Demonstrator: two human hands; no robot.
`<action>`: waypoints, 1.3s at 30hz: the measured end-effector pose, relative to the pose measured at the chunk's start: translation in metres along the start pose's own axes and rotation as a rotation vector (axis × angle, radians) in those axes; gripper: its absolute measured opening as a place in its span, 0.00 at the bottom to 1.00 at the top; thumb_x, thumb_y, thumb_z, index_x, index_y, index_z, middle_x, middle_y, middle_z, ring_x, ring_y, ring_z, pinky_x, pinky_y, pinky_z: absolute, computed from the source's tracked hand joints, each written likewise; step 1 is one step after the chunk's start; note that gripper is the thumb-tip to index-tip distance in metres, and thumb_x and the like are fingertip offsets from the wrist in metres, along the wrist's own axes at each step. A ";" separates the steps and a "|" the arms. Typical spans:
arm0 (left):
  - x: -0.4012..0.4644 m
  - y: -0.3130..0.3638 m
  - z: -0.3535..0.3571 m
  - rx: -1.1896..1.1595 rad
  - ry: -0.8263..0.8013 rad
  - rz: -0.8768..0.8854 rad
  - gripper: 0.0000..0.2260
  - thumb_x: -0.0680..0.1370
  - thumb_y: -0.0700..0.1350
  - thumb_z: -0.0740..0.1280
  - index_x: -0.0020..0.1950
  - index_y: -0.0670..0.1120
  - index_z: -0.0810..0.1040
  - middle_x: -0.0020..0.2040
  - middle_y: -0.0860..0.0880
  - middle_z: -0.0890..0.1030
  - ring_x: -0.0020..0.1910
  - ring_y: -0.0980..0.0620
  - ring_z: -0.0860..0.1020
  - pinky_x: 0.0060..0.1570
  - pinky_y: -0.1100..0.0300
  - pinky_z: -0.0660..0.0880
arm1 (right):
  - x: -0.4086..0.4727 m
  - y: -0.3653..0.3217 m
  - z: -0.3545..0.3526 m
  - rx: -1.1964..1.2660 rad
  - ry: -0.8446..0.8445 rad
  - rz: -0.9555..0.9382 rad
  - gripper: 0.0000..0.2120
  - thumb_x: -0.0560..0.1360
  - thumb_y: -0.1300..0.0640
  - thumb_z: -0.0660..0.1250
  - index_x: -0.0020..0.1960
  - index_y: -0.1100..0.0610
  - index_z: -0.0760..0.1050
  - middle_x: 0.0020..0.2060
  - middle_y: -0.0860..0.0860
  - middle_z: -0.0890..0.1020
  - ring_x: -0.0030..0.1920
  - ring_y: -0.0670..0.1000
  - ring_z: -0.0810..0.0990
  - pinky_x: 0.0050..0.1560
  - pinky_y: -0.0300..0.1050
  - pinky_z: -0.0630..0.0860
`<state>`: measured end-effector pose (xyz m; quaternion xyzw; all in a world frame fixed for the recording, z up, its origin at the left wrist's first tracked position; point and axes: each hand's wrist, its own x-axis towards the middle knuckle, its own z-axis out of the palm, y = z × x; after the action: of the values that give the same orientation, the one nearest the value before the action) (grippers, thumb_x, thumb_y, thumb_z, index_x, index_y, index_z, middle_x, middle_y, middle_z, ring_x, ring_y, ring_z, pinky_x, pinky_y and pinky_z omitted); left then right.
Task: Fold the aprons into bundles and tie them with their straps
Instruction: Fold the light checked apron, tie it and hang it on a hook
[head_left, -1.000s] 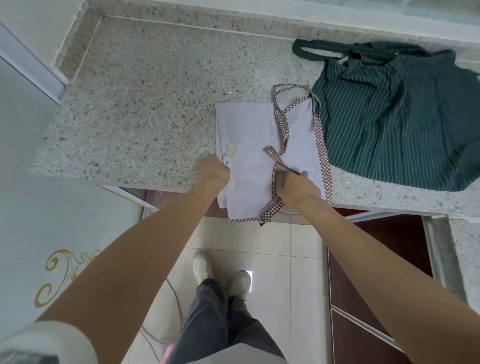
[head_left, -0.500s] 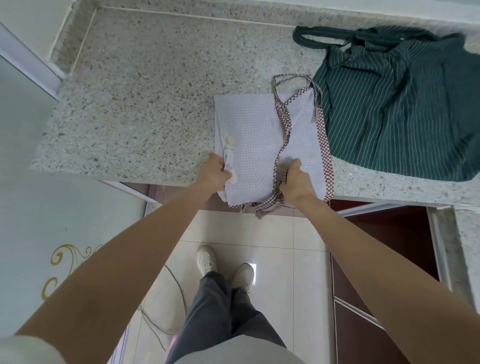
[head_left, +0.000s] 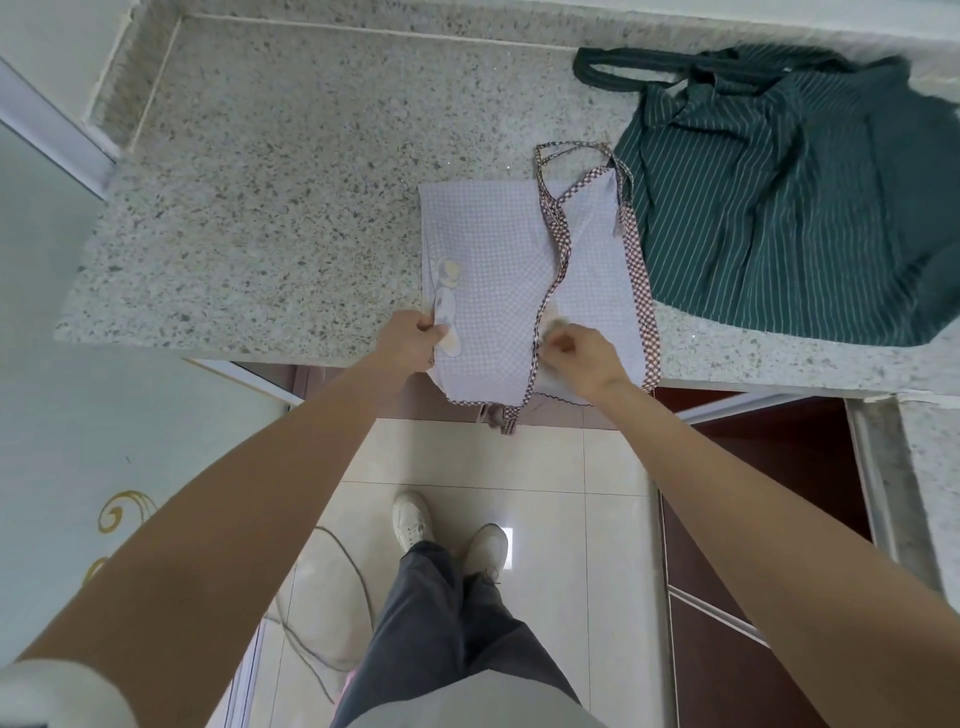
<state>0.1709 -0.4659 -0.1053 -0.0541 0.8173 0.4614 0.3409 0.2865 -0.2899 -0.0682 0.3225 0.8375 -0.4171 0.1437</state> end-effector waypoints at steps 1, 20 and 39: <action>-0.001 0.001 0.000 -0.005 -0.016 -0.013 0.15 0.79 0.42 0.64 0.33 0.44 0.66 0.31 0.46 0.71 0.30 0.50 0.70 0.32 0.58 0.71 | 0.007 -0.004 0.004 0.066 -0.025 0.042 0.11 0.76 0.53 0.66 0.49 0.62 0.77 0.47 0.55 0.79 0.51 0.54 0.76 0.48 0.35 0.67; -0.004 0.011 -0.005 0.174 0.036 -0.005 0.17 0.76 0.42 0.66 0.29 0.44 0.65 0.29 0.47 0.69 0.29 0.53 0.69 0.32 0.63 0.68 | 0.031 -0.017 0.017 -0.172 -0.073 0.214 0.23 0.66 0.45 0.73 0.53 0.59 0.76 0.59 0.56 0.72 0.60 0.56 0.71 0.61 0.47 0.71; 0.022 0.066 0.011 1.060 -0.204 0.369 0.47 0.66 0.48 0.77 0.77 0.47 0.51 0.77 0.42 0.47 0.76 0.42 0.46 0.72 0.47 0.52 | 0.054 -0.044 -0.017 -1.161 -0.033 -0.467 0.33 0.77 0.64 0.60 0.77 0.55 0.49 0.76 0.54 0.55 0.74 0.54 0.55 0.72 0.50 0.56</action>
<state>0.1325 -0.4148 -0.0748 0.3126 0.8960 0.0429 0.3124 0.2171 -0.2738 -0.0588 -0.0064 0.9736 0.0807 0.2134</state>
